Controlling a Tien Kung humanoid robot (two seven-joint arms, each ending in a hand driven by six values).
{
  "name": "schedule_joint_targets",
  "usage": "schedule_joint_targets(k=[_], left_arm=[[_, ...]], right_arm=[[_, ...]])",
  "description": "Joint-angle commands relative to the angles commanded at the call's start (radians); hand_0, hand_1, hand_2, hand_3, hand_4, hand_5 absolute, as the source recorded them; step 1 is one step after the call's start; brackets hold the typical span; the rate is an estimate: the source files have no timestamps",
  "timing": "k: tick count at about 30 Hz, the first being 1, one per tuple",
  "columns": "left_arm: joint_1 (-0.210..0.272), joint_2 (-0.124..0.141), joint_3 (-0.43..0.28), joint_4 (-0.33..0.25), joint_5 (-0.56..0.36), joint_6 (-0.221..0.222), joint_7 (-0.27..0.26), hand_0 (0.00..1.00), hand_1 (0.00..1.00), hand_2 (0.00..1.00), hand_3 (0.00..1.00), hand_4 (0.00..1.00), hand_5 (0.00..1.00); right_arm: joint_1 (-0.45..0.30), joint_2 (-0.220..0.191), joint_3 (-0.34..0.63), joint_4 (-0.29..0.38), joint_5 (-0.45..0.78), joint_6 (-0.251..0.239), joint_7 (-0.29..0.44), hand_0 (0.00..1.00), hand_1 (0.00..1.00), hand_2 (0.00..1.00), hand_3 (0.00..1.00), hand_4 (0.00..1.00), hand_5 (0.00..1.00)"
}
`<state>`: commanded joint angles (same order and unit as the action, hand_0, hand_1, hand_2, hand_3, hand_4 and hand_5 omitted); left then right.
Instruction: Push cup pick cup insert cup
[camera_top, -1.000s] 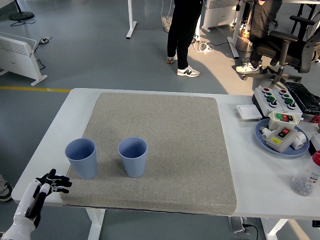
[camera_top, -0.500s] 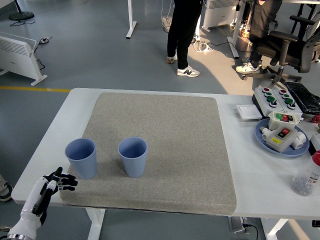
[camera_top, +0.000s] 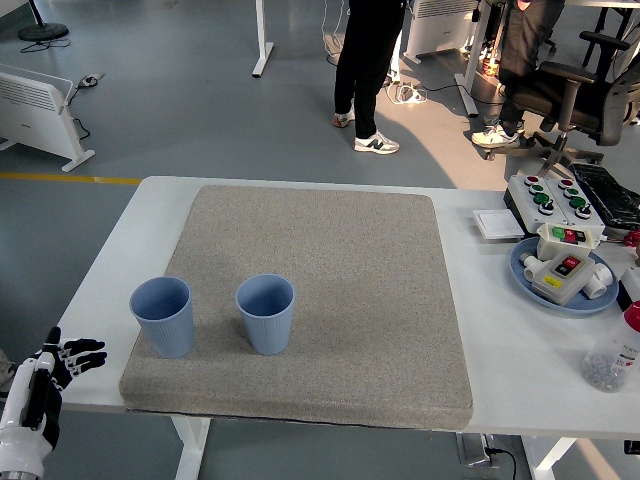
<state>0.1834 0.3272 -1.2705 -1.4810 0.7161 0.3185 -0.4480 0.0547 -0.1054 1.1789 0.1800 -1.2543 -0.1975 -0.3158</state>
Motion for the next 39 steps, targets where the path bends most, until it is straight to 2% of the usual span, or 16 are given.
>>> schedule_joint_targets(k=[4,5,9,11,12,17,18,23,24,30,34,36,39], left_arm=[[-0.002,0.005,0.000,-0.005,-0.001,-0.071,0.051,0.737,0.767,0.758,0.702,0.624,0.998],[-0.004,0.003,0.003,-0.006,0.002,-0.084,0.059,0.832,0.835,0.877,0.826,0.626,0.998],[-0.010,-0.007,0.005,-0.004,0.001,-0.124,0.083,0.832,0.835,0.877,0.826,0.626,0.998],[-0.010,-0.007,0.008,-0.004,0.004,-0.126,0.085,0.832,0.835,0.877,0.826,0.626,0.998],[-0.010,-0.006,0.008,-0.002,0.007,-0.120,0.084,0.667,0.685,0.656,0.625,0.634,0.998],[-0.012,-0.002,0.017,0.011,0.048,-0.036,0.037,0.667,0.685,0.656,0.625,0.634,0.998],[-0.016,-0.004,0.018,0.015,0.051,-0.018,0.026,0.491,0.508,0.484,0.438,0.634,0.998],[-0.044,-0.001,0.033,0.031,0.097,-0.016,0.026,0.491,0.508,0.484,0.438,0.634,0.998],[-0.059,0.002,0.042,0.037,0.117,-0.020,0.026,0.460,0.467,0.452,0.399,0.632,0.998],[-0.110,0.015,0.086,0.058,0.226,-0.051,0.040,0.436,0.444,0.431,0.381,0.632,0.998],[-0.136,0.023,0.126,0.080,0.295,-0.080,0.057,0.436,0.444,0.431,0.381,0.632,0.998],[-0.148,0.025,0.144,0.092,0.318,-0.087,0.061,0.461,0.481,0.457,0.401,0.626,0.998],[-0.166,0.028,0.170,0.108,0.334,-0.091,0.062,0.461,0.481,0.457,0.401,0.626,0.998]], right_arm=[[0.003,0.000,-0.002,0.000,-0.002,0.001,0.001,0.527,0.546,0.567,0.585,0.083,0.807],[0.003,0.000,-0.004,0.000,-0.001,0.001,0.001,0.527,0.546,0.567,0.585,0.083,0.807],[0.007,0.001,-0.011,0.000,0.004,0.001,0.003,0.527,0.546,0.567,0.585,0.082,0.805],[0.008,0.000,-0.012,0.000,0.006,0.001,0.003,0.527,0.546,0.567,0.585,0.082,0.805],[0.009,0.000,-0.012,0.000,0.004,0.001,0.003,0.527,0.546,0.567,0.583,0.082,0.806],[0.010,0.000,-0.012,0.000,0.001,0.002,0.004,0.527,0.546,0.567,0.583,0.082,0.806],[0.011,0.000,-0.011,0.000,-0.003,0.002,0.004,0.527,0.546,0.567,0.584,0.081,0.806],[0.013,0.001,-0.011,0.000,-0.003,0.002,0.005,0.527,0.546,0.567,0.584,0.081,0.806],[0.014,0.001,-0.011,0.000,-0.005,0.002,0.005,0.527,0.546,0.567,0.583,0.082,0.806],[0.015,0.002,-0.014,0.000,-0.006,0.003,0.005,0.527,0.546,0.567,0.584,0.082,0.806],[0.015,0.002,-0.016,0.000,-0.008,0.004,0.005,0.527,0.546,0.567,0.584,0.082,0.806],[0.015,0.003,-0.016,0.000,-0.011,0.005,0.005,0.527,0.546,0.567,0.584,0.082,0.806],[0.015,0.004,-0.017,0.000,-0.011,0.004,0.005,0.527,0.546,0.567,0.584,0.082,0.806]])
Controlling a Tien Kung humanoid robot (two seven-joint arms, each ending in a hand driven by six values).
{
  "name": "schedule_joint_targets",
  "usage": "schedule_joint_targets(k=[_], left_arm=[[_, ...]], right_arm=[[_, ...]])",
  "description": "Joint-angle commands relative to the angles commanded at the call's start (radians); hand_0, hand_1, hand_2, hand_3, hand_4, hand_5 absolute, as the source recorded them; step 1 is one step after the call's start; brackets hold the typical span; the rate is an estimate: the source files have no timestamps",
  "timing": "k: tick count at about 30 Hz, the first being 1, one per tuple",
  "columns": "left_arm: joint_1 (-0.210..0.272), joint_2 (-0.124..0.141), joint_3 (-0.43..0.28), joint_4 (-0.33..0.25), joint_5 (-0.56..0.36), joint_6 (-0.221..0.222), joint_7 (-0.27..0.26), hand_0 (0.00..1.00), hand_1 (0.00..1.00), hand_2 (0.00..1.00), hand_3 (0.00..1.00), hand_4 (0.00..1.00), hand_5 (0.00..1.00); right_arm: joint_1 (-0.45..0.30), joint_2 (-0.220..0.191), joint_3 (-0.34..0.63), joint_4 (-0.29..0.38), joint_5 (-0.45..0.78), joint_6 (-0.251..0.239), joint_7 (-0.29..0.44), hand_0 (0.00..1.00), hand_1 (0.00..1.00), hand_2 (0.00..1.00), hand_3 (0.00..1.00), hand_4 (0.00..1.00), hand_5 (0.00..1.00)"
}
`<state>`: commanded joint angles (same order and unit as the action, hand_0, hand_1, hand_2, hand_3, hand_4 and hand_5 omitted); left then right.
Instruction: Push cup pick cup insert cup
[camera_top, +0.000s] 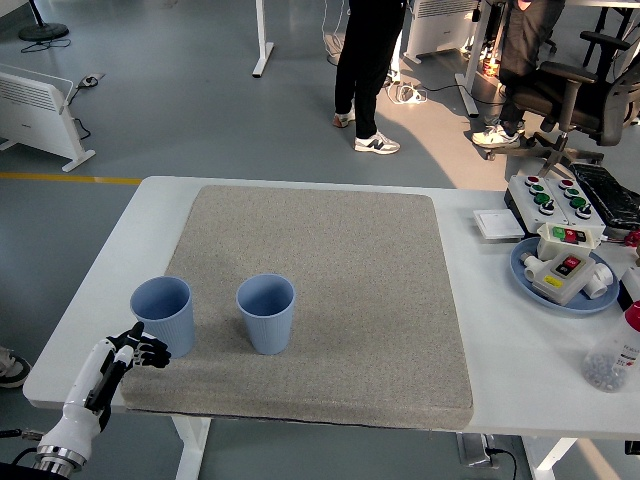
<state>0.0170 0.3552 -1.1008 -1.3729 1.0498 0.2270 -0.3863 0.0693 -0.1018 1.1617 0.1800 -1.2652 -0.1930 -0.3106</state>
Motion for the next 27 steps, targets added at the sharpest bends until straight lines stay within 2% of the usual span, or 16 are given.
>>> schedule_joint_targets(k=[2,3,7,21,27], left_arm=[[-0.022,0.000,0.021,0.015,-0.004,-0.001,0.000,0.461,0.481,0.457,0.401,0.626,0.998],[-0.032,0.000,0.027,0.020,-0.005,-0.001,0.000,0.491,0.494,0.465,0.411,0.627,0.998],[-0.051,0.000,0.035,0.033,-0.008,-0.001,-0.001,0.491,0.494,0.465,0.411,0.627,0.998],[-0.150,-0.001,0.088,0.134,-0.031,0.003,-0.013,0.529,0.501,0.467,0.408,0.612,0.998],[-0.171,-0.004,0.110,0.163,-0.039,0.004,-0.018,0.537,0.500,0.468,0.408,0.607,0.998]], right_arm=[[0.000,0.001,-0.002,0.000,0.000,0.000,-0.001,0.527,0.546,0.567,0.584,0.082,0.806],[0.000,0.001,-0.002,0.000,-0.003,0.001,-0.001,0.527,0.546,0.567,0.584,0.081,0.807],[0.000,0.002,0.000,0.000,-0.007,0.002,-0.001,0.527,0.546,0.567,0.584,0.081,0.807],[0.000,0.005,-0.006,0.000,-0.021,0.007,-0.002,0.527,0.546,0.567,0.583,0.081,0.806],[-0.003,0.006,-0.010,0.000,-0.023,0.008,-0.002,0.527,0.546,0.567,0.583,0.081,0.806]])
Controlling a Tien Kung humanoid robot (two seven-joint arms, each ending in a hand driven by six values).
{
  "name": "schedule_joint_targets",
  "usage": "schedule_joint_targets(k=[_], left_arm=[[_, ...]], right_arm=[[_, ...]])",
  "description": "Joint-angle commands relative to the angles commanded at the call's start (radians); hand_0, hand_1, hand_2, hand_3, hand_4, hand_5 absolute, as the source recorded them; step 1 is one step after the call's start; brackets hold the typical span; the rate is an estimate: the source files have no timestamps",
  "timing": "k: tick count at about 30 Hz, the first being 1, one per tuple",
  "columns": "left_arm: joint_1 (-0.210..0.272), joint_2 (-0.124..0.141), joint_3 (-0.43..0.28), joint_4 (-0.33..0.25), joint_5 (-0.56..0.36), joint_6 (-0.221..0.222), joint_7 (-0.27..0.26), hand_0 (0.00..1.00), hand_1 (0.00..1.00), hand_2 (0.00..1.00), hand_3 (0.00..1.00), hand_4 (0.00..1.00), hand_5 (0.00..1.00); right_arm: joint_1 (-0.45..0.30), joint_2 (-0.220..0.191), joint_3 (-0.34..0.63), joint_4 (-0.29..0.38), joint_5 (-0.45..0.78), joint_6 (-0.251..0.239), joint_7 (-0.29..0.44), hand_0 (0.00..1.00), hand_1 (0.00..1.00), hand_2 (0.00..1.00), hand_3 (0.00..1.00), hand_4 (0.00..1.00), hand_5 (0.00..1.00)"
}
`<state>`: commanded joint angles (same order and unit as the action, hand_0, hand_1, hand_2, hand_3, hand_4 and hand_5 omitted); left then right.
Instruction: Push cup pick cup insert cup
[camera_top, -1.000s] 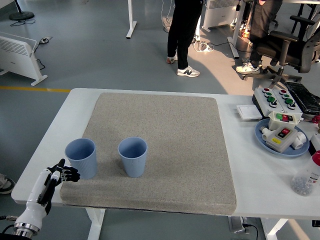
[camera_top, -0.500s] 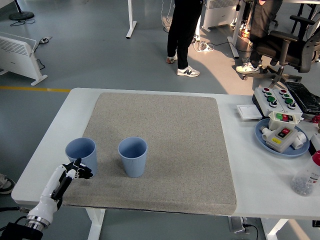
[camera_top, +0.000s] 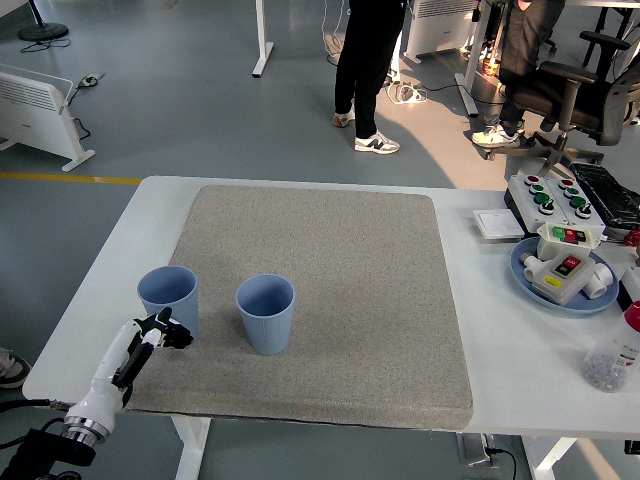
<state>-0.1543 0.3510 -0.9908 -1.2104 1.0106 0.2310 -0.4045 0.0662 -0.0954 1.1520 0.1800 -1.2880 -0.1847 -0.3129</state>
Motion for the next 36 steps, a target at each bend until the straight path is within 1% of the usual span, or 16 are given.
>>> schedule_joint_targets(k=[9,20,23,30,31,36], left_arm=[[-0.053,0.000,0.047,0.056,-0.018,0.000,-0.006,0.547,0.499,0.464,0.406,0.605,0.998],[-0.106,0.001,0.076,0.109,-0.032,-0.001,-0.014,0.547,0.498,0.462,0.404,0.603,0.998],[-0.128,0.001,0.094,0.132,-0.046,-0.005,-0.015,0.547,0.498,0.462,0.404,0.603,0.998],[-0.198,-0.001,0.146,0.194,-0.072,-0.017,-0.014,0.555,0.500,0.464,0.404,0.598,0.998],[-0.213,-0.002,0.150,0.203,-0.074,-0.020,-0.012,0.555,0.500,0.464,0.404,0.598,0.998],[-0.254,-0.013,0.155,0.235,-0.087,-0.025,-0.013,0.556,0.500,0.464,0.404,0.596,0.998]], right_arm=[[-0.006,0.001,0.000,0.000,-0.015,0.003,-0.003,0.527,0.546,0.567,0.582,0.081,0.806],[-0.011,0.002,-0.006,0.000,-0.026,0.006,-0.005,0.527,0.546,0.567,0.582,0.079,0.805],[-0.012,0.001,-0.007,0.000,-0.027,0.007,-0.005,0.527,0.546,0.567,0.582,0.079,0.805],[-0.007,0.003,-0.017,0.000,-0.026,0.009,-0.004,0.527,0.546,0.567,0.581,0.077,0.804],[-0.006,0.003,-0.017,0.000,-0.027,0.009,-0.004,0.527,0.546,0.567,0.581,0.077,0.804],[-0.003,0.004,-0.023,0.000,-0.023,0.010,-0.004,0.527,0.546,0.567,0.581,0.076,0.804]])
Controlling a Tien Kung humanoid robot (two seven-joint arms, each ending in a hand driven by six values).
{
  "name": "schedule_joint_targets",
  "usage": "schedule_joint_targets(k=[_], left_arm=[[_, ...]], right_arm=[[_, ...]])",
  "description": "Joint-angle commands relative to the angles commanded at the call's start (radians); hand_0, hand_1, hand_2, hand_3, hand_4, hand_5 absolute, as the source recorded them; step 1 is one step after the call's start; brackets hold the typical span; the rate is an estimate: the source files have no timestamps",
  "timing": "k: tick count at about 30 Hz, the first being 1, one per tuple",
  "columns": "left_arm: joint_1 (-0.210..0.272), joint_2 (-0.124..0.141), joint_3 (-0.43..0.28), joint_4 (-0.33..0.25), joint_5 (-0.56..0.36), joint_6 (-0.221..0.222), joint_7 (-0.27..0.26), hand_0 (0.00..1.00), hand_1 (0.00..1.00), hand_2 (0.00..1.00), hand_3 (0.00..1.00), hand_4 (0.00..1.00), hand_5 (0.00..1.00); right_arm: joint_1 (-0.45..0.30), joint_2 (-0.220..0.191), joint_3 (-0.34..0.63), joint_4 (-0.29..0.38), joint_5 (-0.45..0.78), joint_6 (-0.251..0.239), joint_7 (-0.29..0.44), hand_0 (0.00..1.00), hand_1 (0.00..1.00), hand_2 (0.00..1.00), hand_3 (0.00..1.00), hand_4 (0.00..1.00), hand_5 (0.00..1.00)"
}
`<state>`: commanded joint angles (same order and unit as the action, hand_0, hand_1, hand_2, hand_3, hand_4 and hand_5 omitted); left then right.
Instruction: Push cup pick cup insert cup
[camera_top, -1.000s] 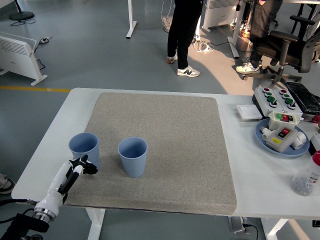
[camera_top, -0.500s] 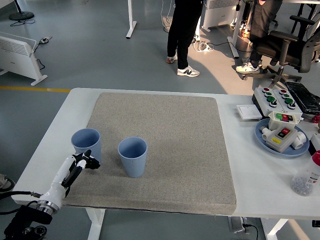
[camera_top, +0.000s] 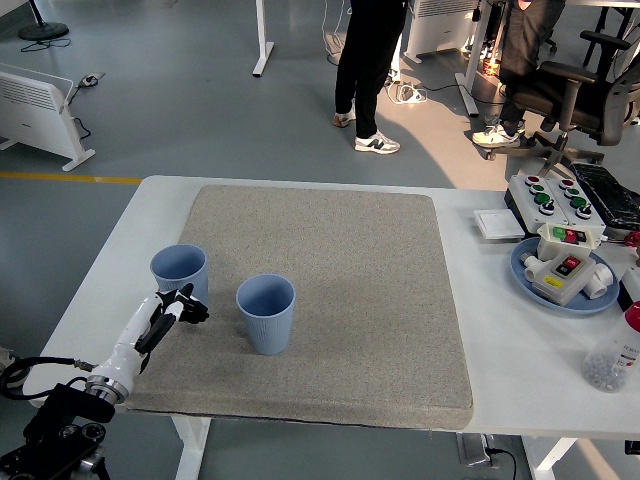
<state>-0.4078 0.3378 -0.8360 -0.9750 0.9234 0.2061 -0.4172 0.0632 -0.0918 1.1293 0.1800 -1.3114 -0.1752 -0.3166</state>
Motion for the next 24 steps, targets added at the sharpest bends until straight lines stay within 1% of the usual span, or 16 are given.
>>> schedule_joint_targets(k=[4,7,8,11,14,17,24], left_arm=[[-0.022,-0.007,0.009,0.021,-0.009,-0.003,-0.001,0.556,0.500,0.464,0.404,0.596,0.998],[-0.050,-0.016,0.032,0.056,-0.032,-0.021,0.001,0.570,0.501,0.465,0.403,0.592,0.998],[-0.052,-0.017,0.034,0.060,-0.035,-0.023,0.001,0.570,0.501,0.465,0.403,0.592,0.998],[-0.086,-0.029,0.063,0.105,-0.064,-0.032,-0.002,0.570,0.501,0.465,0.403,0.592,0.998],[-0.104,-0.035,0.077,0.126,-0.076,-0.034,-0.004,0.578,0.501,0.465,0.403,0.588,0.998],[-0.139,-0.046,0.103,0.171,-0.105,-0.035,-0.011,0.578,0.501,0.465,0.403,0.588,0.998],[-0.188,-0.055,0.146,0.240,-0.151,-0.039,-0.022,0.578,0.501,0.464,0.403,0.588,0.998]], right_arm=[[0.001,0.000,-0.002,0.000,-0.001,0.001,0.000,0.527,0.546,0.567,0.581,0.076,0.804],[0.002,0.001,-0.002,0.000,-0.003,0.002,0.001,0.527,0.546,0.566,0.581,0.075,0.804],[0.002,0.001,-0.002,0.000,-0.003,0.002,0.001,0.527,0.546,0.566,0.581,0.075,0.804],[0.004,0.001,-0.005,0.000,-0.004,0.002,0.001,0.527,0.546,0.566,0.581,0.075,0.804],[0.005,0.001,-0.004,0.000,-0.009,0.003,0.002,0.527,0.546,0.566,0.581,0.075,0.805],[0.005,0.001,-0.005,0.000,-0.012,0.004,0.001,0.527,0.546,0.566,0.581,0.075,0.805],[0.006,0.002,-0.009,0.000,-0.022,0.007,0.002,0.527,0.546,0.566,0.581,0.074,0.804]])
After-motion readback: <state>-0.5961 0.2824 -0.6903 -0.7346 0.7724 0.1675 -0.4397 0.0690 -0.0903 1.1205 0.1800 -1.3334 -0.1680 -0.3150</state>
